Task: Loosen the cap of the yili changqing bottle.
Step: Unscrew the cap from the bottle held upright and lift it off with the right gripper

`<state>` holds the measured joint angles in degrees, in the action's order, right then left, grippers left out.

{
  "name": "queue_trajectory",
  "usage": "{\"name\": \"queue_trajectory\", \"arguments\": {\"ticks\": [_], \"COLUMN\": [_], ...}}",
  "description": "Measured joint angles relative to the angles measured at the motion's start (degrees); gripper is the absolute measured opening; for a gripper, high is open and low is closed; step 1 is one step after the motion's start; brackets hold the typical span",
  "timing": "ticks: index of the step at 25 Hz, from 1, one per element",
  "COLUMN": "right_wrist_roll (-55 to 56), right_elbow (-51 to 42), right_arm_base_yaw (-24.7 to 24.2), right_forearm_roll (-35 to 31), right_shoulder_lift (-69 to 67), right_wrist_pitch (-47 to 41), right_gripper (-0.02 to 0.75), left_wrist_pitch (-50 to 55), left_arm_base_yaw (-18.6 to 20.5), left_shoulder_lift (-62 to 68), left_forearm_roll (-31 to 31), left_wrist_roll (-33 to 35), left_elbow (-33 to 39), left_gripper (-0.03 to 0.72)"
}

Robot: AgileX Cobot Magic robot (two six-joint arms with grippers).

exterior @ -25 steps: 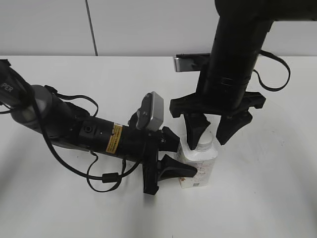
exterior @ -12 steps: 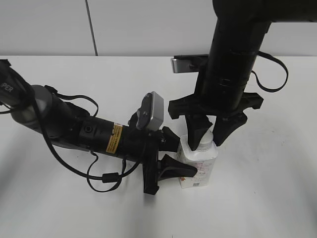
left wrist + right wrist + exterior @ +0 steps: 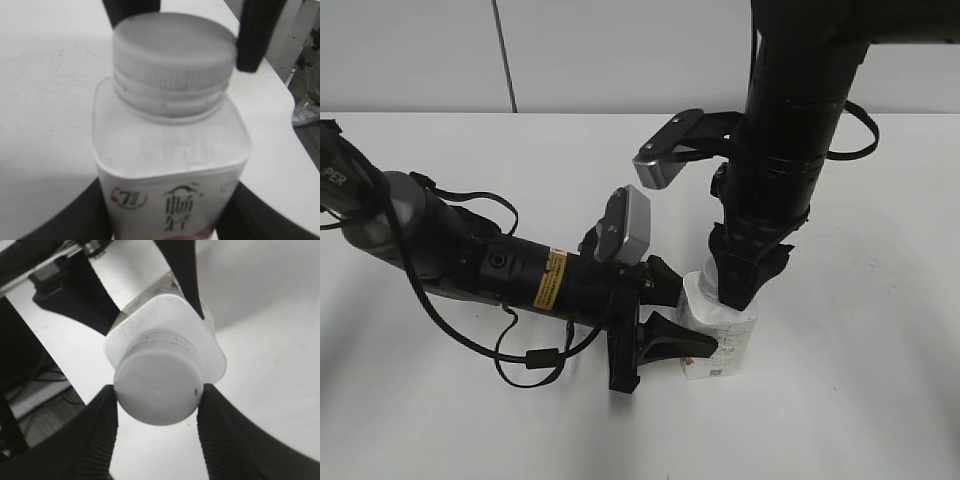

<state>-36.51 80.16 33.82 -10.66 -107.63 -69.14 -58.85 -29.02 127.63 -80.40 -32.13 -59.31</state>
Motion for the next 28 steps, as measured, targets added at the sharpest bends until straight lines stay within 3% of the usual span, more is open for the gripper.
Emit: {"name": "queue_trajectory", "arguments": {"ticks": [5, 10, 28], "right_wrist_roll": [-24.5, -36.7, -39.0], "right_elbow": [0.1, 0.1, 0.1], "right_arm_base_yaw": [0.0, -0.1, 0.0], "right_forearm_roll": [0.7, 0.8, -0.7], "right_shoulder_lift": [0.0, 0.0, 3.3], "right_wrist_pitch": [1.5, 2.3, -0.1], "right_gripper": [0.389, 0.389, 0.388], "left_wrist_pitch": [0.0, 0.0, -0.2], "left_arm_base_yaw": [0.0, 0.1, 0.0], "left_shoulder_lift": [0.0, 0.0, 0.0], "left_forearm_roll": [-0.1, -0.2, -0.6], "left_wrist_roll": [0.1, 0.1, 0.2], "left_elbow": [0.0, 0.0, 0.0], "left_gripper": [0.354, 0.353, 0.348]}}
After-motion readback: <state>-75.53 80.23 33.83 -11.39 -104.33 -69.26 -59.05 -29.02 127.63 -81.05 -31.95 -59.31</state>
